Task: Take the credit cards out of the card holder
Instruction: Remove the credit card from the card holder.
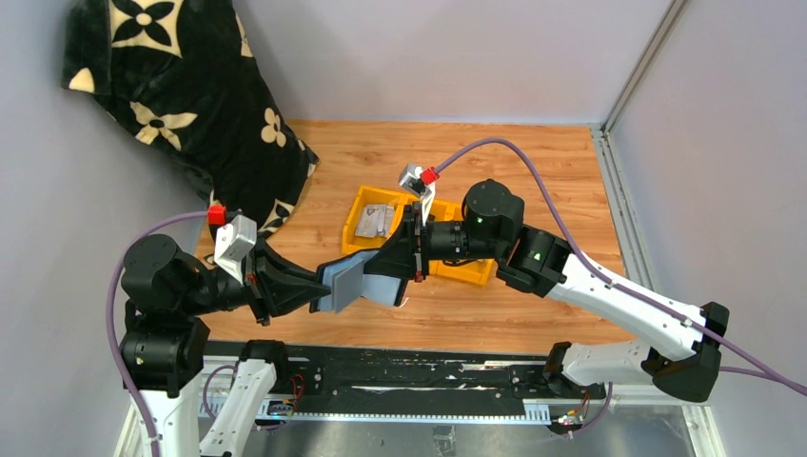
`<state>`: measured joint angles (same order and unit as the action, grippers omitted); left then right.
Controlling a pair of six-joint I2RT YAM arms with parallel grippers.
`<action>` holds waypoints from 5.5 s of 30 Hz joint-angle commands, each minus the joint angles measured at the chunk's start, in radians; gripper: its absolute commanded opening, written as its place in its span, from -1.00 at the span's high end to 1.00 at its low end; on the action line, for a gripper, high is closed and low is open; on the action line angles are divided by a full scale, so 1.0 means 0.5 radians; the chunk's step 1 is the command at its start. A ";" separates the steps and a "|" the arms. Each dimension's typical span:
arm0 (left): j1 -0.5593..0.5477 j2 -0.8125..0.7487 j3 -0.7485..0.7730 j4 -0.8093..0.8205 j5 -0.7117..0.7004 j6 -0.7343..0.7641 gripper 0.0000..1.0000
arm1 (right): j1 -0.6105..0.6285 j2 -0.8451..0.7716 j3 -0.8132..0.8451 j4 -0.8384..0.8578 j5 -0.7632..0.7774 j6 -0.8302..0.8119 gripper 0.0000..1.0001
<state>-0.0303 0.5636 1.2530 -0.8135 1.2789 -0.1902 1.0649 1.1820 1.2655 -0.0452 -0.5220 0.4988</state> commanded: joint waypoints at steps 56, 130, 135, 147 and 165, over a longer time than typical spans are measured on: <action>-0.007 0.157 0.066 -0.008 0.088 -0.162 0.87 | -0.031 -0.057 -0.024 0.270 -0.355 0.019 0.47; -0.008 0.198 -0.070 -0.008 0.043 -0.158 0.98 | -0.202 0.194 0.472 -0.268 -0.318 -0.223 0.00; -0.007 0.186 -0.036 0.002 -0.212 -0.154 1.00 | -0.332 -0.149 0.231 -0.194 0.179 -0.054 -0.08; -0.007 -0.059 -0.451 0.931 -0.394 -0.968 1.00 | -0.145 -0.040 -0.002 0.458 -0.354 0.323 -0.04; -0.008 -0.057 -0.459 1.062 -0.183 -1.175 1.00 | -0.137 0.328 0.068 0.658 -0.444 0.518 0.22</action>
<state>-0.0303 0.5514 1.0260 -0.3470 1.1358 -0.7376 0.9878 1.3190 1.2648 0.2470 -0.7403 0.7399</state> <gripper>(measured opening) 0.078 0.407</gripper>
